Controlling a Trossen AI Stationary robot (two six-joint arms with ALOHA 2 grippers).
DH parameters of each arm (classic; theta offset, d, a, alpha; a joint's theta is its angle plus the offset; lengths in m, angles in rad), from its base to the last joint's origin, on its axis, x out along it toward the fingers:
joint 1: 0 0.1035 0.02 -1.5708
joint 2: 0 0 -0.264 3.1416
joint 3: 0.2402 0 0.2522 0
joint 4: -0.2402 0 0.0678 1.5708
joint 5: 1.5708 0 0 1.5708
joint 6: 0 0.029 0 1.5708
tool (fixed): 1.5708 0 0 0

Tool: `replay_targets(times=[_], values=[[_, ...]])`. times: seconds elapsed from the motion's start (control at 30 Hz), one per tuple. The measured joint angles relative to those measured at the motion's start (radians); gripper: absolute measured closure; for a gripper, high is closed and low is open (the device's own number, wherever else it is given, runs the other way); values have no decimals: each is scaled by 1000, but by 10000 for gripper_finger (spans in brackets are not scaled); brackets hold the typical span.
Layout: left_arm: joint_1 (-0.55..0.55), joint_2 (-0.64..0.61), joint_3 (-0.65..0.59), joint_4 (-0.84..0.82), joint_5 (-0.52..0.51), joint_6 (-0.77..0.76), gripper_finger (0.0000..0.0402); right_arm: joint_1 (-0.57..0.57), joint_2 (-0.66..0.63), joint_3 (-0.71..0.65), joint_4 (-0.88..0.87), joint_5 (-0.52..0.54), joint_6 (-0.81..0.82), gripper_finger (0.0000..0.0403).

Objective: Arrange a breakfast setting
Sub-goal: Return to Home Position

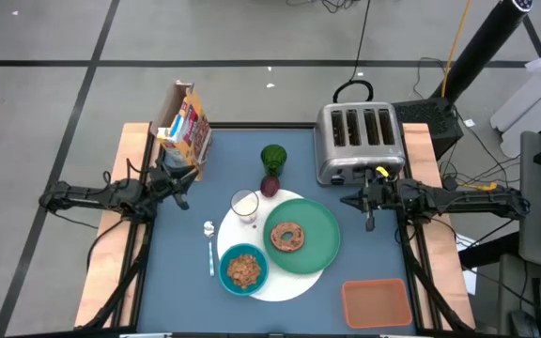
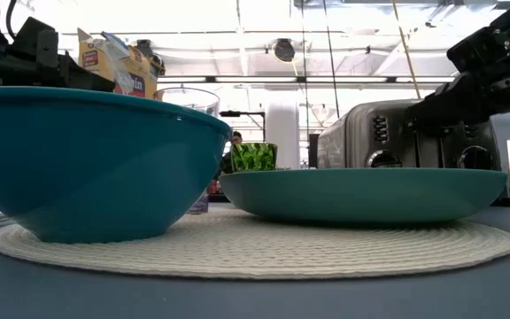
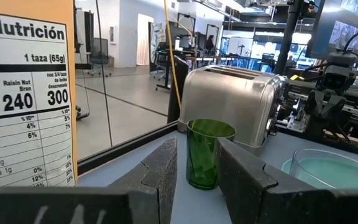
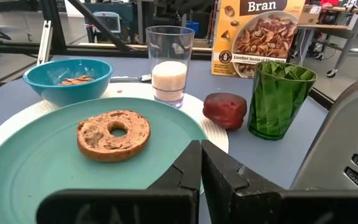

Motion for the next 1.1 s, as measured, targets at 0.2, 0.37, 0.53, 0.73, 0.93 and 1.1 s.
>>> replay_targets(times=[0.2, 0.37, 0.53, 0.73, 0.93, 1.1], values=[[0, 0, 0, 0, 0, 0, 286, 0, 0, 0, 1, 1, -1, 397], [0, 0, 0, 0, 0, 0, 286, 0, -3, 0, 1, 1, -2, 397], [0, 0, 0, 0, 0, -2, 286, 0, -45, 0, 3, 2, -2, 397], [0, 0, 0, 1, 0, -3, 286, 0, -93, 0, 1, 3, -2, 397], [0, 0, 0, 1, 0, -2, 286, 0, -130, 0, 3, 3, -2, 397], [0, 0, 0, 1, 0, -2, 286, 0, -172, 0, 3, 3, -2, 397]])
